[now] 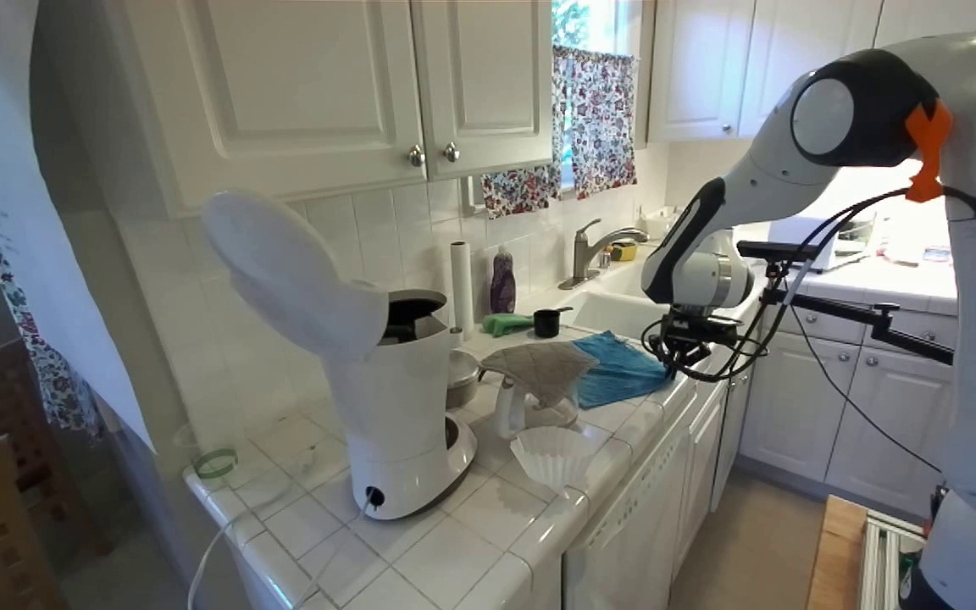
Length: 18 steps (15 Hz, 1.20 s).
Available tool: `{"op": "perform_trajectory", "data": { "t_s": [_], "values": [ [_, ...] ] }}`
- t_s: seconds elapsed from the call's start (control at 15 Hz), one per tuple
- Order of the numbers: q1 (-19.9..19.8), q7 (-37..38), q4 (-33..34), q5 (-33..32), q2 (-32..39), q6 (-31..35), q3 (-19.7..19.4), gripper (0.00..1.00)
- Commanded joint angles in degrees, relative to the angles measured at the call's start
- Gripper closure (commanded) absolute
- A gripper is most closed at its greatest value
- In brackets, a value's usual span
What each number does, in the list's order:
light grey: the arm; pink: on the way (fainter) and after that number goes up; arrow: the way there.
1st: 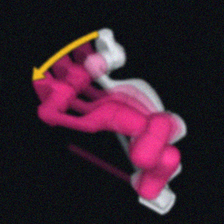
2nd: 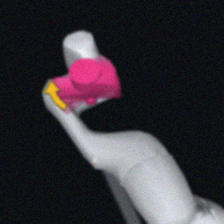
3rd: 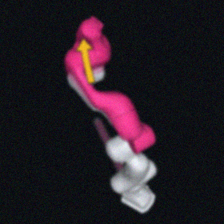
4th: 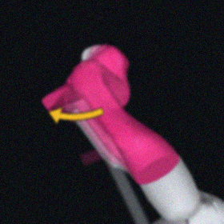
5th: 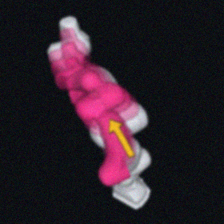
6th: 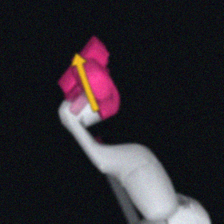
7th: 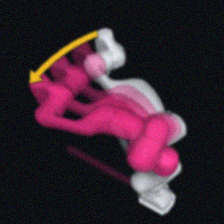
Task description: Fold the blue towel and put it on top of the bottle
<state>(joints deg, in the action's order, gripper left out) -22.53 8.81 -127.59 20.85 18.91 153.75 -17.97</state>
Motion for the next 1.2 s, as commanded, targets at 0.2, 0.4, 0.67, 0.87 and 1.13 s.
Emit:
{"op": "perform_trajectory", "data": {
  "t_s": [0.2,0.4,0.67,0.87,1.13],
  "values": [
    [2.99,4.4,-0.86,-5.77,-0.97,4.39,-2.36,0.97],
    [3.76,5.39,0.11,-7.2,-1.02,5.21,-2.94,0.97],
    [4.46,5.77,2.01,-8.26,-1.12,5.14,-3.07,0.97],
    [5.26,6.53,3.45,-9.86,-1.11,4.82,-3.68,0.97],
    [6.39,8.26,5.95,-12.36,-0.7,4.28,-4.53,0.97]
  ]
}}
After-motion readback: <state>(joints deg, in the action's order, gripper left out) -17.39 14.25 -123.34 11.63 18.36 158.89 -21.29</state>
